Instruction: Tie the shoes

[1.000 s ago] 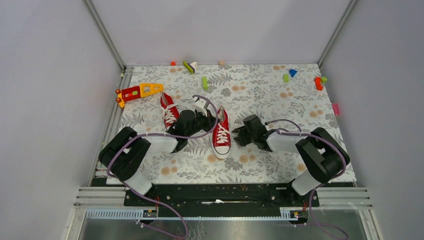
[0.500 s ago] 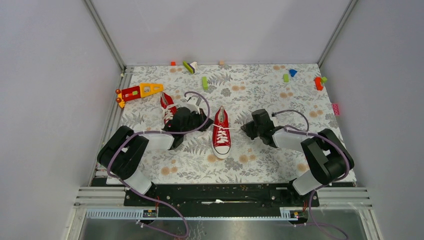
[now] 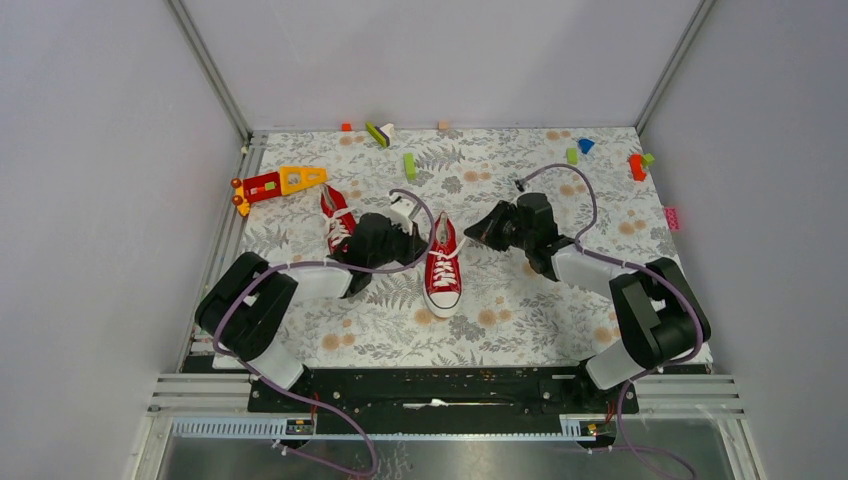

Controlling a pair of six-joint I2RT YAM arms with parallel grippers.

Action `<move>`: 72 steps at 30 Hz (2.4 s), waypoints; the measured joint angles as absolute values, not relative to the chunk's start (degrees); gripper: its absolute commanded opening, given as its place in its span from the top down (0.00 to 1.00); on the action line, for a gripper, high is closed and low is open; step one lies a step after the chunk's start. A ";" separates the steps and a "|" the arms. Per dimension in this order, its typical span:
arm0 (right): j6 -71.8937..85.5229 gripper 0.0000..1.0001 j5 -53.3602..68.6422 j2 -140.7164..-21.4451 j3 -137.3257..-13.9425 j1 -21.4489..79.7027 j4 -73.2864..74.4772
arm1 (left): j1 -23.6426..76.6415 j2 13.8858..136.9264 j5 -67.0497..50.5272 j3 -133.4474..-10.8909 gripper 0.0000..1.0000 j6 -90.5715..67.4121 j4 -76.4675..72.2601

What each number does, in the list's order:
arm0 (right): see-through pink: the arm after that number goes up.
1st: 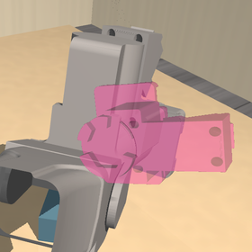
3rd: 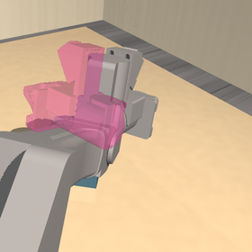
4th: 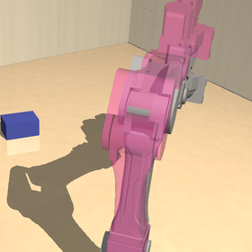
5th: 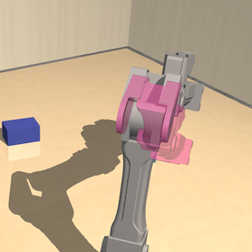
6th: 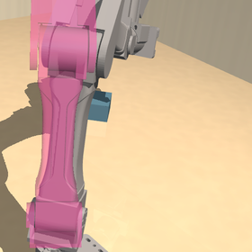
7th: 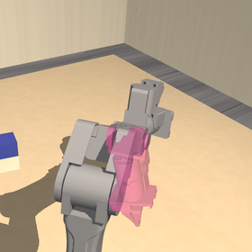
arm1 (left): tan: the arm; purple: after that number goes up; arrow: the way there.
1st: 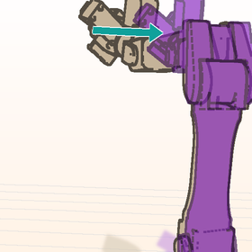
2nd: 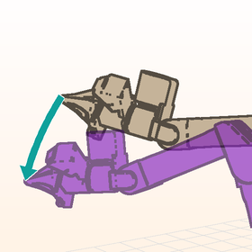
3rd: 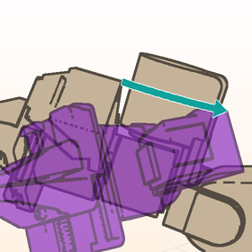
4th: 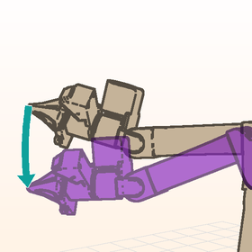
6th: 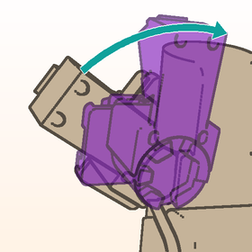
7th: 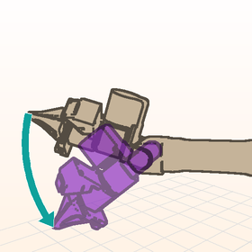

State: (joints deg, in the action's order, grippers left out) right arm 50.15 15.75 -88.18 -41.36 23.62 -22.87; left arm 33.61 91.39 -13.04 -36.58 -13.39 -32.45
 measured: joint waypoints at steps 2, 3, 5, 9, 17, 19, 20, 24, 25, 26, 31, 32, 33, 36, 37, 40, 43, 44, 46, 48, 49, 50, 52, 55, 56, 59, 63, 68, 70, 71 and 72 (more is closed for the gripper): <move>48.47 1.00 17.98 -88.31 -41.56 23.59 -24.25 | 33.67 91.33 -14.26 -38.26 1.00 -10.50 -29.65; 47.51 0.99 19.20 -88.36 -41.65 23.59 -24.84 | 33.67 91.33 -15.05 -39.44 1.00 -8.99 -28.08; 46.30 0.98 21.15 -88.75 -41.85 23.57 -26.11 | 33.67 91.31 -16.14 -41.01 1.00 -6.79 -26.39; 45.63 0.94 25.23 -90.85 -41.93 23.57 -30.50 | 33.74 91.15 -17.30 -42.35 1.00 -1.48 -23.73; 49.98 0.81 30.65 -97.47 -41.78 23.20 -43.18 | 33.82 91.15 -18.81 -43.79 1.00 4.29 -19.25; 51.90 0.79 31.68 -99.63 -41.45 22.74 -47.20 | 33.87 91.15 -19.42 -43.79 1.00 4.71 -19.20; 52.82 0.78 32.29 -100.62 -41.17 22.44 -48.77 | 33.89 91.15 -19.70 -43.79 1.00 4.73 -19.18; 54.52 0.75 32.75 -101.56 -39.81 21.96 -51.33 | 33.91 91.15 -20.88 -43.79 1.00 4.71 -19.11; 54.78 0.74 32.91 -101.54 -39.64 21.93 -51.88 | 33.98 91.15 -21.06 -43.81 1.00 4.73 -19.07; 54.98 0.72 33.17 -101.54 -39.62 21.89 -52.25 | 34.06 91.15 -21.19 -43.90 1.00 4.80 -18.87; 55.61 0.65 34.17 -101.54 -39.59 21.89 -53.54 | 34.52 91.15 -21.21 -45.67 1.00 6.61 -15.99; 55.72 0.64 34.26 -101.56 -39.59 21.89 -53.56 | 34.68 91.20 -21.21 -46.41 1.00 7.20 -14.92; 55.81 0.63 34.46 -101.54 -39.59 21.89 -53.58 | 34.83 91.24 -21.19 -47.27 1.00 7.66 -13.82; 56.03 0.61 35.31 -101.54 -39.59 21.87 -53.93 | 35.22 91.81 -21.15 -50.54 1.00 9.04 -10.94; 56.25 0.59 35.64 -101.56 -39.59 21.85 -54.35 | 35.35 92.07 -21.15 -51.51 1.00 9.34 -10.24; 56.86 0.58 36.21 -101.69 -39.59 21.85 -55.64 | 35.68 93.17 -21.12 -53.36 1.00 10.02 -8.88; 57.52 0.56 36.97 -102.48 -39.59 21.85 -57.30 | 35.94 94.54 -21.08 -54.61 1.00 10.48 -7.38; 57.76 0.55 37.17 -102.76 -39.59 21.85 -57.65 | 36.05 95.07 -21.04 -55.00 1.00 10.59 -6.79; 58.11 0.54 37.21 -103.11 -39.59 21.85 -57.98 | 36.23 95.88 -20.97 -55.64 1.00 10.76 -5.67; 58.37 0.54 37.26 -103.24 -39.59 21.85 -58.22 | 36.34 96.31 -20.88 -56.03 1.00 10.79 -4.93; 58.41 0.54 37.26 -103.24 -39.59 21.85 -58.26 | 36.36 96.49 -20.84 -56.31 1.00 10.81 -4.40; 58.48 0.54 37.28 -103.26 -39.59 21.85 -58.30 | 36.42 96.62 -20.80 -56.58 1.00 10.85 -4.08; 58.61 0.54 37.43 -103.35 -39.59 21.85 -58.61 | 36.51 96.73 -20.78 -56.95 1.00 10.98 -3.64; 58.85 0.55 37.63 -103.74 -39.59 21.85 -58.87 | 36.86 97.03 -20.78 -57.67 1.00 11.16 -3.07; 58.89 0.56 37.65 -104.03 -39.59 21.85 -58.98 | 37.01 97.14 -20.78 -57.82 1.00 11.20 -2.96; 59.02 0.57 37.65 -104.66 -39.59 21.85 -59.00 | 37.34 97.69 -20.78 -58.33 1.00 11.25 -2.55; 59.24 0.59 37.69 -105.10 -39.59 21.85 -58.96 | 37.58 98.63 -20.78 -59.07 1.00 11.49 -2.39; 59.27 0.59 37.89 -105.12 -39.59 21.85 -58.98 | 37.63 99.37 -20.71 -60.10 1.00 11.60 -1.78; 59.27 0.59 38.06 -105.12 -39.59 21.85 -58.98 | 37.65 99.48 -20.58 -60.51 1.00 11.60 -1.43; 59.27 0.60 38.06 -105.12 -39.59 21.85 -58.98 | 37.65 99.50 -20.53 -60.69 1.00 11.60 -1.08; 59.27 0.61 38.06 -105.12 -39.59 21.85 -58.98 | 37.65 99.50 -20.40 -60.88 1.00 11.60 -0.82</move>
State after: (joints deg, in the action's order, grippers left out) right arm 59.27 38.06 -105.12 -39.59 21.85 -58.98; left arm 37.65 99.50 -20.40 -60.88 11.60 -0.82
